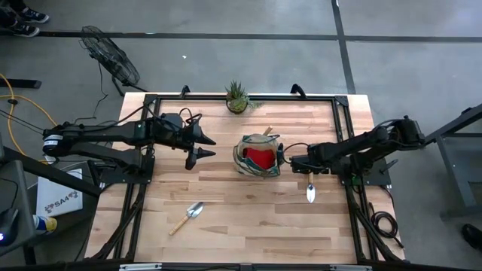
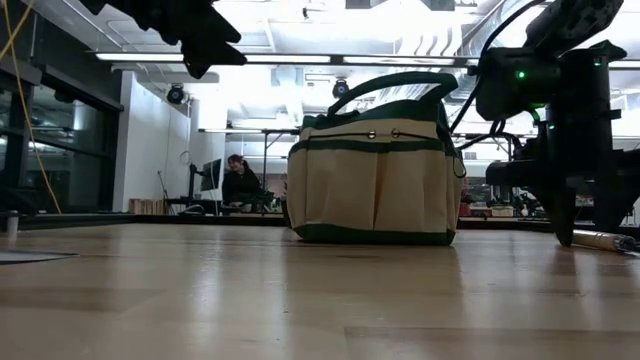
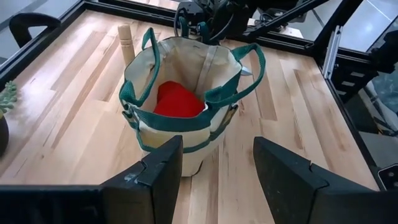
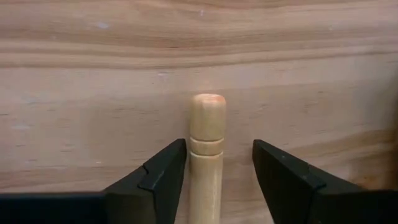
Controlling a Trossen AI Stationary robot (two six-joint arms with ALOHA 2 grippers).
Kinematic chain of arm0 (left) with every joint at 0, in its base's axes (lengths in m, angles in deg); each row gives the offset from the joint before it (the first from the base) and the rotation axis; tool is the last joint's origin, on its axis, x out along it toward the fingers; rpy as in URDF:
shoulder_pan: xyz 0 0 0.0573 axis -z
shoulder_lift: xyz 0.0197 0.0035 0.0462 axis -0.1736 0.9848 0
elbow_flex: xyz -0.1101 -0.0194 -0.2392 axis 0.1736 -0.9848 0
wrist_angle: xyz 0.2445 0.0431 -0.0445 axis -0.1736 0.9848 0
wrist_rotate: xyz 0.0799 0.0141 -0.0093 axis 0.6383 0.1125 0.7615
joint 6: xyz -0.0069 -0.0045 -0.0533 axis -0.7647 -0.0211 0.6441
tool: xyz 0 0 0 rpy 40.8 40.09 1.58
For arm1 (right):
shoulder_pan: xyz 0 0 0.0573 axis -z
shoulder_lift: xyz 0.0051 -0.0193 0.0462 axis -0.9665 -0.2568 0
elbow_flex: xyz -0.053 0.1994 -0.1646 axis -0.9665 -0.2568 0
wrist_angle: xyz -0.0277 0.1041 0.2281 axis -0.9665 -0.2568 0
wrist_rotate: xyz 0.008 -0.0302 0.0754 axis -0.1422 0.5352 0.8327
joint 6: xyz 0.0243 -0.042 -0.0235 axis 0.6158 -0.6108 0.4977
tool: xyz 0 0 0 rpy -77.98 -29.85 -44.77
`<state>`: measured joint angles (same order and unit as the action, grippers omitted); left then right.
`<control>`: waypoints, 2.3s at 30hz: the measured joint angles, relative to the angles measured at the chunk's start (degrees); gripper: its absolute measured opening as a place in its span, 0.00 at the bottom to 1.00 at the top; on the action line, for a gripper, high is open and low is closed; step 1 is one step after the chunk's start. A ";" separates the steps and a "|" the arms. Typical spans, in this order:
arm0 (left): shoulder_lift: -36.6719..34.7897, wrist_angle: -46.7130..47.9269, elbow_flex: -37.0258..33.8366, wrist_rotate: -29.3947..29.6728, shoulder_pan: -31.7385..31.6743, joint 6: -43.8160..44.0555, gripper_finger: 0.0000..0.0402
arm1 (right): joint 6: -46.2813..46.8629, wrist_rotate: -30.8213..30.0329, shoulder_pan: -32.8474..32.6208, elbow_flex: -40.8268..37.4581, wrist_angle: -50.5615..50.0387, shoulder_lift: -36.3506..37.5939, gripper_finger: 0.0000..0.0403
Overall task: Pick & Place Garden tools in Gardening bag
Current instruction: Put the right light brown trowel into the light brown gardening bag
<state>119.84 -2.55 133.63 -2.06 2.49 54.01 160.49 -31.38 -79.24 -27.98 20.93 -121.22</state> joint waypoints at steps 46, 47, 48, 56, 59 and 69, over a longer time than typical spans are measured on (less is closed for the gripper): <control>0.00 -0.45 0.04 0.70 0.00 7.60 0.48 | 8.07 -9.28 -25.69 6.34 3.83 5.77 0.14; 0.00 -0.47 0.04 0.70 0.00 7.92 0.48 | 7.96 -10.79 -26.67 6.81 4.02 5.75 0.14; 0.00 -0.47 0.04 0.70 0.00 8.23 0.48 | 7.76 -12.78 -27.67 7.21 4.49 5.75 0.14; 0.02 -0.49 0.04 2.01 0.02 10.19 0.48 | 5.61 -31.83 -34.73 11.61 6.85 5.75 0.14; 0.02 -0.49 0.04 2.72 0.00 10.74 0.48 | 0.59 -41.53 -35.74 12.90 10.30 5.75 0.14; 0.02 -0.49 0.04 2.86 0.02 11.82 0.48 | -40.55 -62.41 -29.45 17.35 43.16 1.39 0.14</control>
<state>119.86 -3.04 133.67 0.80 2.51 65.83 119.93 -93.79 -108.69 -10.63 64.09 -119.83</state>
